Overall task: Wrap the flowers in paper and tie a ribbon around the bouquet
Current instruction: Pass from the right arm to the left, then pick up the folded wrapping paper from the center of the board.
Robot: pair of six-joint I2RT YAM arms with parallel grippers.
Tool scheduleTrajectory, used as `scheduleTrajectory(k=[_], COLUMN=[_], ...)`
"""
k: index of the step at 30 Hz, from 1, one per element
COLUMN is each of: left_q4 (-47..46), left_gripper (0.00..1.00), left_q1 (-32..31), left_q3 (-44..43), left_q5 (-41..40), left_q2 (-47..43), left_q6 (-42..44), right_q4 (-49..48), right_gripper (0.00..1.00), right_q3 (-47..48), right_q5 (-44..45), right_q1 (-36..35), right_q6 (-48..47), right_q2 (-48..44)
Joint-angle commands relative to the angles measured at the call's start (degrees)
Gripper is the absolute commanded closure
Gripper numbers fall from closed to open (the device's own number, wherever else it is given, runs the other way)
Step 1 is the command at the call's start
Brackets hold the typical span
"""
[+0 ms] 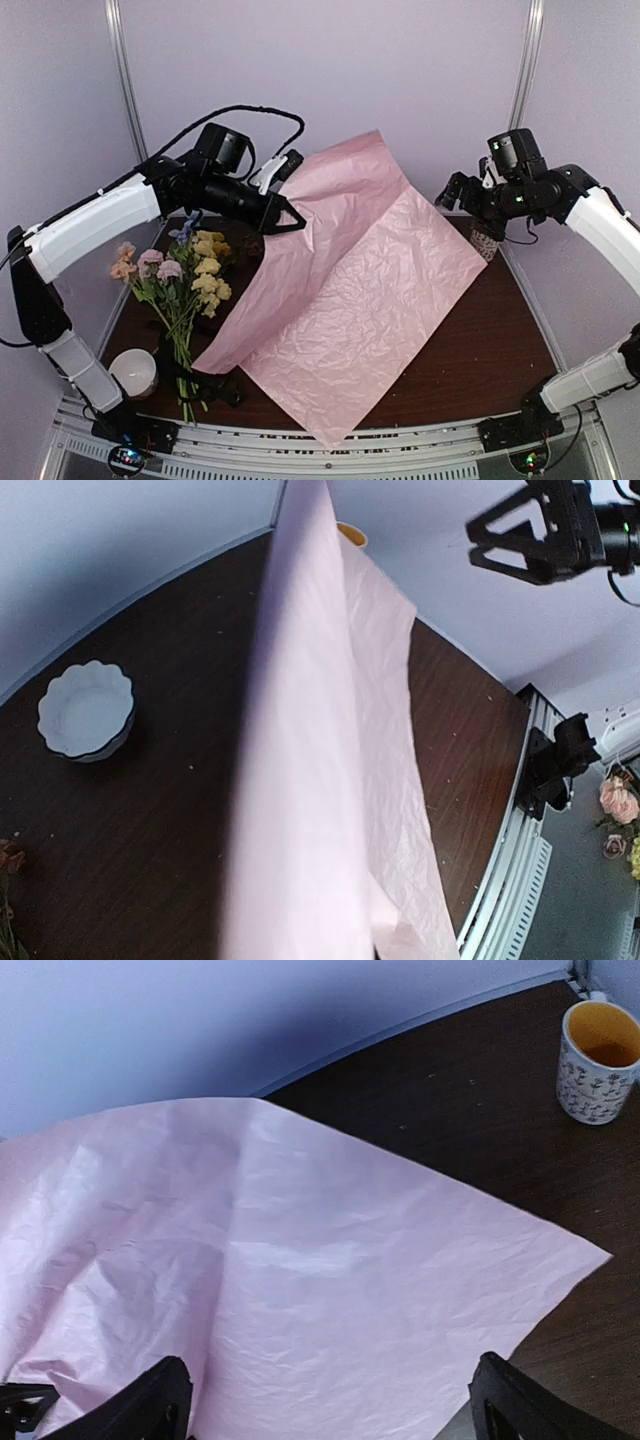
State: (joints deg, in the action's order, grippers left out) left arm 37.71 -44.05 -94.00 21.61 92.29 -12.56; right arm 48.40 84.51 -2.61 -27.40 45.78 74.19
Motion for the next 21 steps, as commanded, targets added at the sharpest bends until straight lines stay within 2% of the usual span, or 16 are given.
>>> scheduleTrajectory(k=[1,3,8,15,21], left_q4=[5.5,10.0,17.4,16.4,15.3], left_gripper=[1.00,1.00,1.00,1.00,1.00], left_q1=[7.5,9.8,11.5,12.5,12.5], left_q3=[-1.5,-3.8,-5.6,-6.3,-4.7], left_q5=[16.8,15.6,8.6,7.3,8.3], left_q2=[8.2,12.6,19.6,22.1,23.8], left_q6=[4.1,9.4,18.8,22.1,23.0], right_q4=[7.4,5.9,-0.2,-15.3,-19.2], right_gripper=[0.00,0.00,0.00,0.02,0.04], right_q3=[-7.7,-12.0,-17.9,-19.9,-21.5], right_q5=[-0.1,-1.2,-6.9,-22.8,-25.7], right_q1=[9.2,12.5,13.7,13.8,13.8], right_q6=[-13.4,-14.8,-17.0,-14.1,-10.5], right_q2=[1.4,3.4,10.6,20.5,23.8])
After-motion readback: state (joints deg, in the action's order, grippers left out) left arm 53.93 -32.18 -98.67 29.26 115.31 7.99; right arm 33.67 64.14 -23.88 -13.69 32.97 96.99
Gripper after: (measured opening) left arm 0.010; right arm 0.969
